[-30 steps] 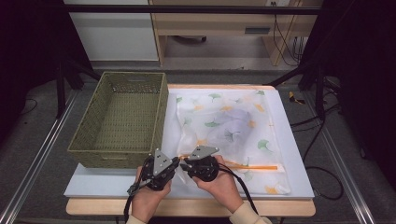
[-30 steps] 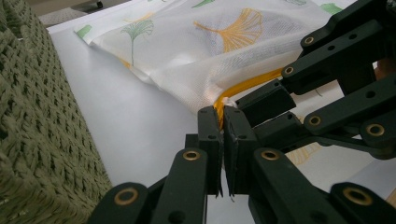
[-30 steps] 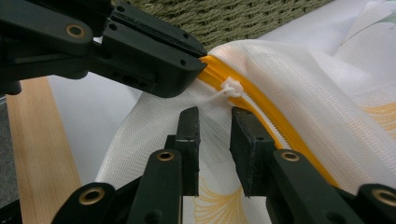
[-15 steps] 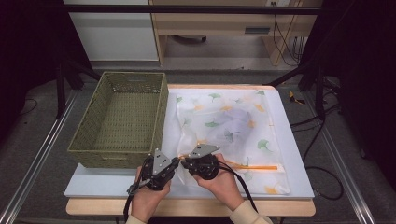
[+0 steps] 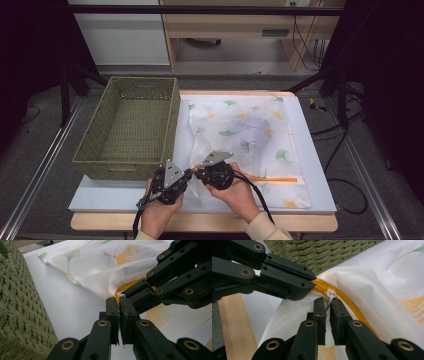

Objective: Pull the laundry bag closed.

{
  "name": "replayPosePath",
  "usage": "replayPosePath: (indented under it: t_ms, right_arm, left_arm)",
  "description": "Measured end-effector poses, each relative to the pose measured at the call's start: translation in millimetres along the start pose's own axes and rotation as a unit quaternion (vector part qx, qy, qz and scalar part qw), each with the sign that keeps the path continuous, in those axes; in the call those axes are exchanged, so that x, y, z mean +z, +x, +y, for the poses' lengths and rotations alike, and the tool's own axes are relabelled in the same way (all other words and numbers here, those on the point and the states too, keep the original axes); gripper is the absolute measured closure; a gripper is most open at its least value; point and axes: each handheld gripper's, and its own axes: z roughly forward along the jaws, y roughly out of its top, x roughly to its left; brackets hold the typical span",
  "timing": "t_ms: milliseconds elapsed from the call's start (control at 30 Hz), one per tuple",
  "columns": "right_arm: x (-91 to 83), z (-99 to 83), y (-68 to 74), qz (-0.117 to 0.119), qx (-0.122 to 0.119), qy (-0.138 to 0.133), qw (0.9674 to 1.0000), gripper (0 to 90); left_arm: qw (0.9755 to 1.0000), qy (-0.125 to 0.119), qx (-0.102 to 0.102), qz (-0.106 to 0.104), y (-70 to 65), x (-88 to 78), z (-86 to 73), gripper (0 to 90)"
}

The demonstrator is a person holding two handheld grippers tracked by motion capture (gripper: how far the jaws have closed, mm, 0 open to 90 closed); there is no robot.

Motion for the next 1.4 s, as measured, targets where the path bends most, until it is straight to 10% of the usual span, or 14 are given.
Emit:
replayPosePath:
  t_ms: [1400]
  right_arm:
    - [-2.8, 23.5, -9.8, 0.028, 0.033, 0.089, 0.9951, 90.0]
  left_arm:
    - [1.0000, -0.004, 0.006, 0.007, 0.9, 0.6, -1.6, 86.4]
